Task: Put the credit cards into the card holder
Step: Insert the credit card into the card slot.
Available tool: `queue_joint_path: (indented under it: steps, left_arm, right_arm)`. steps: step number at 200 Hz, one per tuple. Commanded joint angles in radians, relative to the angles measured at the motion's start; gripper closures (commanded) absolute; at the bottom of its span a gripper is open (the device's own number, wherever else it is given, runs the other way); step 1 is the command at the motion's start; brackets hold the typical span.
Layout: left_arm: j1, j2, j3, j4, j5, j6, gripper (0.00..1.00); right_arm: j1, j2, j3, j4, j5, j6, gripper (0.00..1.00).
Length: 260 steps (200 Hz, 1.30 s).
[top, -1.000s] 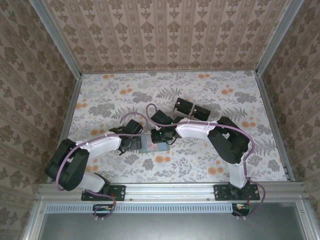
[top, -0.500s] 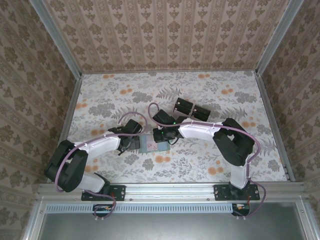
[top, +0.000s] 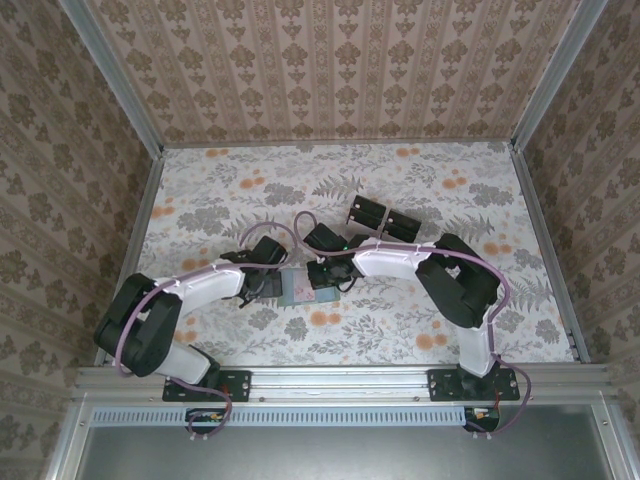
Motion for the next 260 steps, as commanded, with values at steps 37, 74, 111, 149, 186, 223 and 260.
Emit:
queue_joint_path:
  steps: [37,74,111,149,186,223,260]
  left_arm:
    - [0.009,0.060,-0.007,-0.012,-0.017,-0.021,0.00]
    - [0.007,0.066,-0.010,-0.003,-0.010,-0.022,0.00]
    - [0.005,0.068,-0.012,0.004,-0.006,-0.022,0.00]
    - [0.003,0.067,-0.009,0.006,-0.003,-0.018,0.00]
    - [0.003,0.032,0.009,-0.028,-0.009,-0.014,0.00]
    - [0.022,-0.047,0.017,-0.063,-0.019,-0.001,0.00]
    - [0.047,-0.082,0.024,-0.085,-0.022,0.016,0.00]
  right_arm:
    - [0.015,0.046,0.051,-0.004,-0.039,0.004,0.87]
    - [0.023,0.059,0.071,0.003,-0.060,0.014,0.87]
    - [0.034,0.072,0.089,0.011,-0.082,0.025,0.87]
    - [0.050,0.094,0.124,0.009,-0.104,0.028,0.87]
    - [0.042,0.048,0.090,0.006,-0.070,0.020,0.83]
    - [0.001,-0.055,-0.051,0.065,-0.050,0.050,0.70]
    - [-0.015,-0.086,-0.140,0.080,-0.042,0.064,0.71]
